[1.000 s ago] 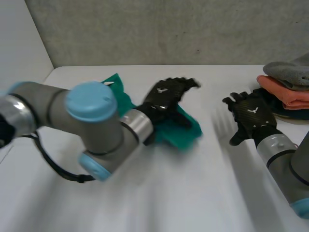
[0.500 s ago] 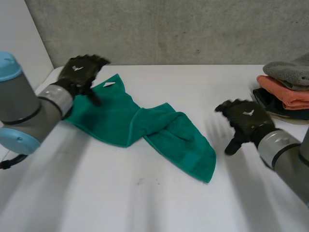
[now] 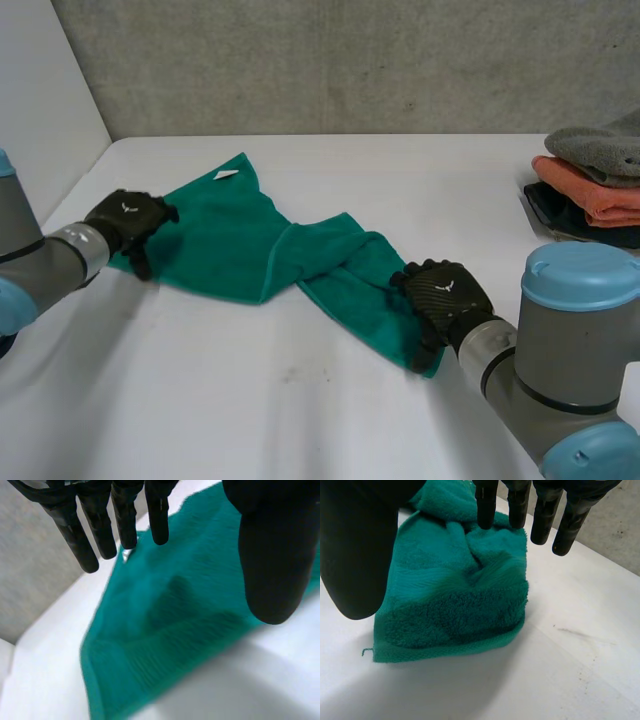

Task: Fold the laundry.

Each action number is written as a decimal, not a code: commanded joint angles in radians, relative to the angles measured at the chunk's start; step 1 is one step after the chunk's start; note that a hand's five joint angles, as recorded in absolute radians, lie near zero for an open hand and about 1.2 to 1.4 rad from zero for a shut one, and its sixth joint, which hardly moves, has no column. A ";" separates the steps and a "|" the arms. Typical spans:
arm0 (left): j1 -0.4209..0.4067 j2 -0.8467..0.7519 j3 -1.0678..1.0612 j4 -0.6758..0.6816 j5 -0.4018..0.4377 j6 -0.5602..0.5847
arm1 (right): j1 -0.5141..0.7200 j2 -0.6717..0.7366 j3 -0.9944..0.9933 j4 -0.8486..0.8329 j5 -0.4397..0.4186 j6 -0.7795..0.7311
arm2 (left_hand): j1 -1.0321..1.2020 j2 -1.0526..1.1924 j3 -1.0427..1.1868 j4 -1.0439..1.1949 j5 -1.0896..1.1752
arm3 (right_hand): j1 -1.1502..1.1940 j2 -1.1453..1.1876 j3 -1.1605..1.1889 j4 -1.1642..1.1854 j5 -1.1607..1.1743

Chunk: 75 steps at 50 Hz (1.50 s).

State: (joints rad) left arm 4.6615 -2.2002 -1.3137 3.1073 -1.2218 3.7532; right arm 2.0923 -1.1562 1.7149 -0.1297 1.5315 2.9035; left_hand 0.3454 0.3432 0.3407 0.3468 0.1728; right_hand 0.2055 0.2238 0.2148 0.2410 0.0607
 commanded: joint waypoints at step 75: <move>0.109 -0.071 -0.062 0.183 0.145 0.000 | -0.184 0.062 -0.028 -0.209 -0.007 -0.208 | 0.185 0.187 0.190 0.184 0.183 | 1.191 1.172 1.181 1.155 1.161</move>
State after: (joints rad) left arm 4.7800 -2.2526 -1.4006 3.2908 -1.0853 3.7521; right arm 1.9093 -1.0932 1.6850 -0.3390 1.5251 2.6950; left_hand 0.4313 0.4364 0.4362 0.4391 0.2681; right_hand 0.9795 1.1719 1.1826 1.1873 0.9863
